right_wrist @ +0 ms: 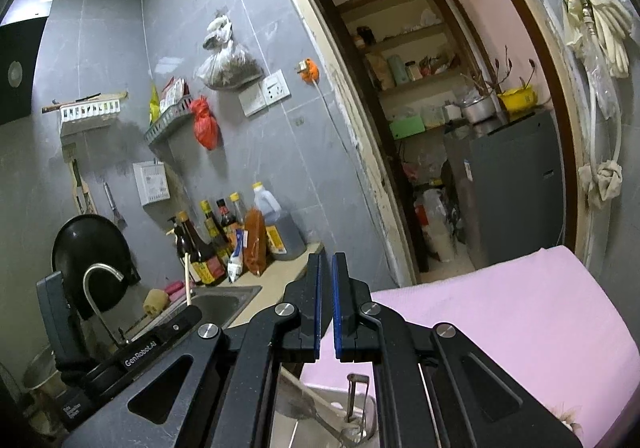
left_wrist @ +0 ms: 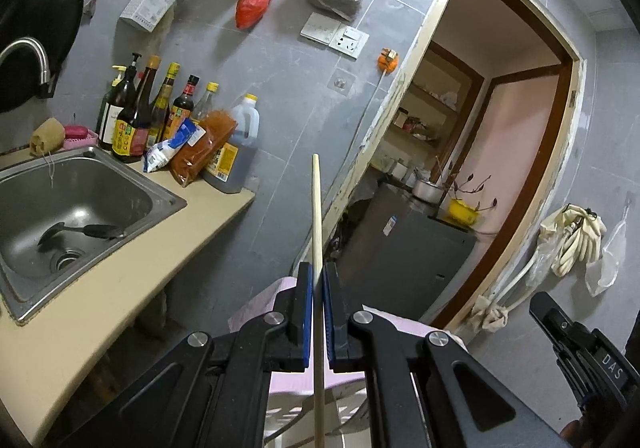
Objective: Organize utensils
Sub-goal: 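Lift and carry both chopsticks upright over the white caddy, then drop both chopsticks into the caddy by opening both tools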
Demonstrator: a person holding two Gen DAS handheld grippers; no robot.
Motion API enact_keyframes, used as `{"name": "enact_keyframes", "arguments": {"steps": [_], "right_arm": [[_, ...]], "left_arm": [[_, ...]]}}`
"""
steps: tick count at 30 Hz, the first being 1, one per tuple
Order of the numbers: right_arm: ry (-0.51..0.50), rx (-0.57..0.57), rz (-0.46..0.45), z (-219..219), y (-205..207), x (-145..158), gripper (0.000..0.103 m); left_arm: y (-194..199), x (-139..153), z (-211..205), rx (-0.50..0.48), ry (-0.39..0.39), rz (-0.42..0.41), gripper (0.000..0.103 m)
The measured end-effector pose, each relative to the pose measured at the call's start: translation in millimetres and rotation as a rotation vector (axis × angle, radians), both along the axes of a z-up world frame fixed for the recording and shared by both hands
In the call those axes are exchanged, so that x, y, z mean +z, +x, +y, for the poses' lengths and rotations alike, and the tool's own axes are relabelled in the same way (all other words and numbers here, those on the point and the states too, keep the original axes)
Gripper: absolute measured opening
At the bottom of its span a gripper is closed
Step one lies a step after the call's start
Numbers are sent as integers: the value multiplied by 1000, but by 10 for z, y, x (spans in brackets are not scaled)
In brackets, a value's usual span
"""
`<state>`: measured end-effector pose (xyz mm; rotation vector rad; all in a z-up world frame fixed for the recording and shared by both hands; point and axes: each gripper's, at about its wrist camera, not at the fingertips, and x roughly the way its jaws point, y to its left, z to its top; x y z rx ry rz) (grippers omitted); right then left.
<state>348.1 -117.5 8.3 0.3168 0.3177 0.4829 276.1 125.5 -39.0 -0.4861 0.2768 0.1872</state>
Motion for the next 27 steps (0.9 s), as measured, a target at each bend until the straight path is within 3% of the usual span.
{"name": "enact_keyframes", "arguments": {"steps": [14, 22, 25, 27], "right_arm": [[-31, 21, 67, -89, -59, -101, 5], [-42, 14, 88, -220, -188, -124, 5], [-48, 10, 88, -288, -248, -115, 5], [-57, 8, 87, -323, -283, -102, 5]], "left_arm": [[-77, -126, -39, -38, 14, 35, 5], [-204, -123, -85, -75, 77, 94, 6], [-243, -104, -106, -94, 87, 118, 10], [-282, -78, -126, -104, 90, 131, 26]]}}
